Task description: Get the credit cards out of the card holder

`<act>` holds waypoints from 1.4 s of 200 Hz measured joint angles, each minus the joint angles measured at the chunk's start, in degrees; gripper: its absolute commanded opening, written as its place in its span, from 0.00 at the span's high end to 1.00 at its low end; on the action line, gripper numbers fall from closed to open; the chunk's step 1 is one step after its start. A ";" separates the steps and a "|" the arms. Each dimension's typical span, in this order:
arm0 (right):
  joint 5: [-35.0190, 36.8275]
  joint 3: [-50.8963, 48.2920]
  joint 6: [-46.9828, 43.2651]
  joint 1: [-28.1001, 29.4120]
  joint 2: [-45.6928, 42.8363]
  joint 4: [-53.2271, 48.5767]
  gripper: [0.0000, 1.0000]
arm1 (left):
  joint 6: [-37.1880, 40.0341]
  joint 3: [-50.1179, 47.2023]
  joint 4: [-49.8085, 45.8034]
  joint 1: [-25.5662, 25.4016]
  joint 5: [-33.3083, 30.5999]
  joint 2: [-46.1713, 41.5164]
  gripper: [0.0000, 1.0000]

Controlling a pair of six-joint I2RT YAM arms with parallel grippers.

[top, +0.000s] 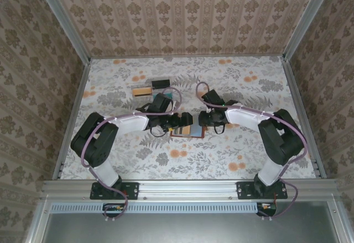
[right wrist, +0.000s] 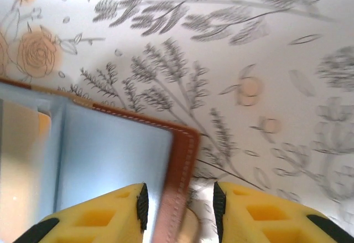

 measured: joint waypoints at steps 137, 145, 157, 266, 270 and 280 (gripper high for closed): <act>-14.58 -4.39 15.98 1.29 -1.62 14.86 0.80 | 3.76 -0.24 -6.05 5.70 -3.65 -2.84 0.98; -15.19 -4.98 17.09 1.53 -0.81 16.00 0.81 | 3.98 -0.26 -6.19 5.70 -3.67 -2.05 0.99; -15.89 -5.77 18.73 1.84 0.39 17.55 0.81 | 3.91 -0.26 -6.32 5.70 -3.69 -0.70 1.00; -18.56 -6.32 24.11 2.82 5.73 23.37 0.80 | 3.85 -0.52 -6.45 4.31 -4.28 1.92 1.00; -18.56 -6.32 24.11 2.82 5.73 23.34 0.80 | 3.85 -0.52 -6.45 4.26 -4.35 1.92 1.00; -18.53 -6.32 24.09 2.82 5.73 23.32 0.80 | 3.85 -0.52 -6.45 4.17 -4.59 1.92 1.00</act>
